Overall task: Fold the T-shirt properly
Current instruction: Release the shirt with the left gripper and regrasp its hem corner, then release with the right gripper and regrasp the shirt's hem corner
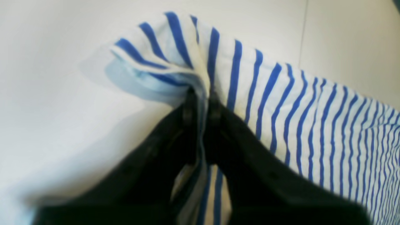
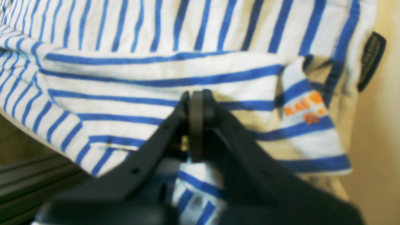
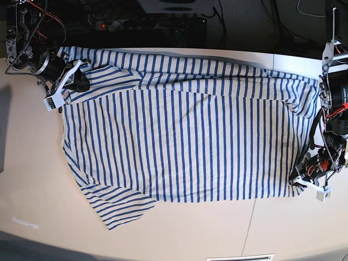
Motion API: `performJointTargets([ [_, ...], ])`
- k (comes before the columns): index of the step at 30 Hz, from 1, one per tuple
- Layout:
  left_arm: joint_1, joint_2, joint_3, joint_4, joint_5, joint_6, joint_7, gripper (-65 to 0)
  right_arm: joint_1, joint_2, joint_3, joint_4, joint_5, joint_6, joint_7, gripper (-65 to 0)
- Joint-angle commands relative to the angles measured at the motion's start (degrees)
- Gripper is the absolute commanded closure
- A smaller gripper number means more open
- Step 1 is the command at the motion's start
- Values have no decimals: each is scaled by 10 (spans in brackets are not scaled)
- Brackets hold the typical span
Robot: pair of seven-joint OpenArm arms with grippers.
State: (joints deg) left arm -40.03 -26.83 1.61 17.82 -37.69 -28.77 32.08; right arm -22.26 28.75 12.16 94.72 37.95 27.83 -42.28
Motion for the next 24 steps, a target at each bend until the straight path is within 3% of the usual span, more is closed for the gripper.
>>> performJointTargets([
  [1,-16,-8,1,3,8,-10,-5,0,-1,10,5,4,-4,33,-8,0],
  [10,-16,-8,1,3,17,-10,-8,0,10,10,18,20,22,33,2,0],
  [18,-16,-8,1,3,17,-10,3,0,12,10,98,96,46,33,-2,0],
  [24,-16,-8,1,3,17,-11,15,0,87,14,135,61,39,30,-2,0],
])
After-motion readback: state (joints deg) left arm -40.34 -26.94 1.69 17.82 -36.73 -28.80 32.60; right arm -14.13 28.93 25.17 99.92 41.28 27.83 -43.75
